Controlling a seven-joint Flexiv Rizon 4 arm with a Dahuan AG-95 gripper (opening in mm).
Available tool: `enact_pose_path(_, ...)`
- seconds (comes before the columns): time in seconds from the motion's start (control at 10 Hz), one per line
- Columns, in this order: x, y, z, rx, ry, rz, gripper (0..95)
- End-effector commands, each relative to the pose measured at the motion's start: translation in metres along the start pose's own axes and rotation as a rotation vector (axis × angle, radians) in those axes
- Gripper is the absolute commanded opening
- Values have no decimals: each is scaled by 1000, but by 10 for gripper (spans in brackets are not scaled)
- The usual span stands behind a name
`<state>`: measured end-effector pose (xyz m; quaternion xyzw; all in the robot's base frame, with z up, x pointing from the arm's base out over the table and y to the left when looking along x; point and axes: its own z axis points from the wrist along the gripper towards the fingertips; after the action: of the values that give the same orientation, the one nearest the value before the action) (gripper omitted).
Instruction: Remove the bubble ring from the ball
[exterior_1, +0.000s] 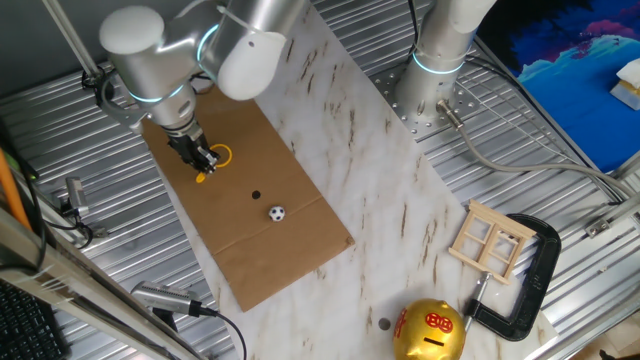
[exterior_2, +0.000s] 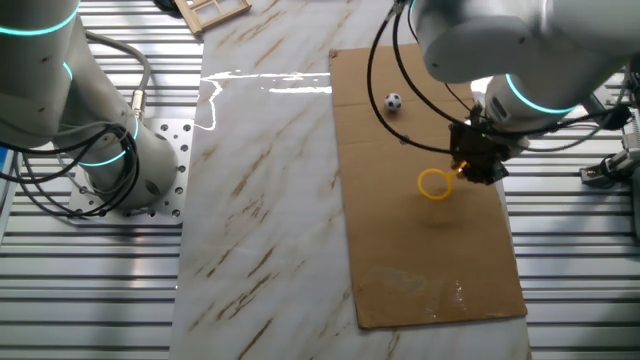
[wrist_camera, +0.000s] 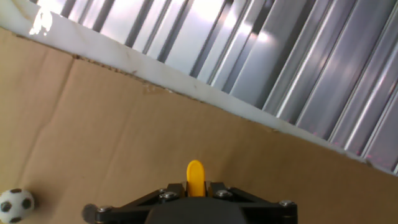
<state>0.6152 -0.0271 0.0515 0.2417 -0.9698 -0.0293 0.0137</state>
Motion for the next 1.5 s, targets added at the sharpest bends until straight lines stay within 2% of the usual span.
enact_pose_path(0.1,1,-3,2,1,-1,-5,0)
enact_pose_path(0.4,2,-6,7,4,-3,17,0)
enact_pose_path(0.9,-1,-9,24,8,-23,32,0)
enact_pose_path(1.2,-1,-10,26,10,-22,34,0)
enact_pose_path(1.3,-1,-10,27,9,-23,32,190)
enact_pose_path(1.5,-1,-10,27,9,-23,32,190)
